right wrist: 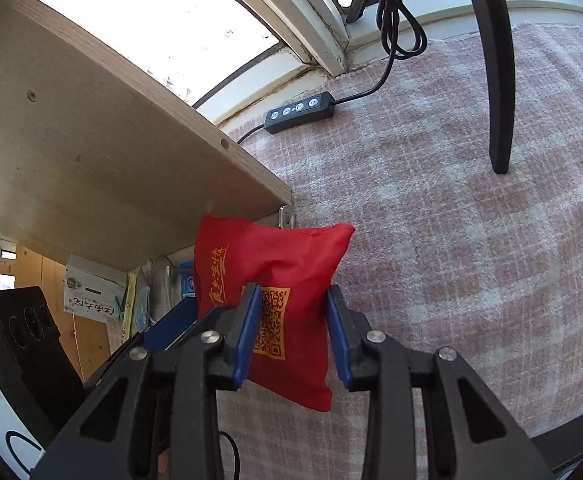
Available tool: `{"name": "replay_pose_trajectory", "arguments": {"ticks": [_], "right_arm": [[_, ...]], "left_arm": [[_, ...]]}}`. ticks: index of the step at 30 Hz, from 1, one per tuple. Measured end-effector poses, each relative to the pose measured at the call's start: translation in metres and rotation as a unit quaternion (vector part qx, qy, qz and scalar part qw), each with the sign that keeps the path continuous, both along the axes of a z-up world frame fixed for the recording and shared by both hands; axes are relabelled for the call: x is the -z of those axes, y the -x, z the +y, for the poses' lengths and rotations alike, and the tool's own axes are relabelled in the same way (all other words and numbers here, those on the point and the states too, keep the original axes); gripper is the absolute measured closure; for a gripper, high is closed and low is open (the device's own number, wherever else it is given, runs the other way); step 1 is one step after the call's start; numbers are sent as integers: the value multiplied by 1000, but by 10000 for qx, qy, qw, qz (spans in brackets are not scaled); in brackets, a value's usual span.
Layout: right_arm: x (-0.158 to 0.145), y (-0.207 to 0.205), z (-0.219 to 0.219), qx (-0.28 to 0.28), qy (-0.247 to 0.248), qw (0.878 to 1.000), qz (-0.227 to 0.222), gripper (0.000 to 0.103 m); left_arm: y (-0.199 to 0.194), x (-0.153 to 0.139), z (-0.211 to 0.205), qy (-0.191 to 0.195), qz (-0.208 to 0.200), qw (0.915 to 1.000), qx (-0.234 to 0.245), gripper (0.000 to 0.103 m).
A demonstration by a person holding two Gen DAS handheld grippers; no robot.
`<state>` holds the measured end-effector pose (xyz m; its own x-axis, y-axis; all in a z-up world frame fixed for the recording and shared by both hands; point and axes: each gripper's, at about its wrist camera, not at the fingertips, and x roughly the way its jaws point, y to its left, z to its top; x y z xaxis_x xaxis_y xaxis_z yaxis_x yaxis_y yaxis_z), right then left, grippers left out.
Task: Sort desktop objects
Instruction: 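Grasp the red drawstring pouch with the right gripper, then carry the red pouch to the black tray and release it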
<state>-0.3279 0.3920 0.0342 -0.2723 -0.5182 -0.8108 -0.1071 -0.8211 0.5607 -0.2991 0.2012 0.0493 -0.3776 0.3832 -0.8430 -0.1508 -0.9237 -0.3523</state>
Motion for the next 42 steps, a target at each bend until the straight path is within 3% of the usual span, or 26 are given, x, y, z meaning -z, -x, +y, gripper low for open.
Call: {"name": "replay_pose_trajectory", "arguments": {"ticks": [1,7,12,19,27,33,42], "right_arm": [[0,-2,0,-13,54,10000,-27,76],[-6,-17,-5,-89,-121,9999,-1,79],[-9,-35,0,-124,62,9999,-60,80],[-35,-72,17,-106,97,9998,150,80],[-91,-137,75,171,-64,9979,626,81],[-118,-204,143,679,-471,9938,740,81],[-136,-317,241,1681,-979,9788,643,81]], "left_arm": [[-3,-1,4,-12,16,10000,82,62],[-27,-14,16,-127,71,9996,227,73],[-47,-27,16,-356,12,9989,290,73],[-83,-63,33,-424,181,9973,567,73],[-129,-103,106,-370,592,9883,1359,73],[-186,-118,184,-356,686,9711,2259,73],[-269,-139,287,-467,565,9267,3686,73]]}}
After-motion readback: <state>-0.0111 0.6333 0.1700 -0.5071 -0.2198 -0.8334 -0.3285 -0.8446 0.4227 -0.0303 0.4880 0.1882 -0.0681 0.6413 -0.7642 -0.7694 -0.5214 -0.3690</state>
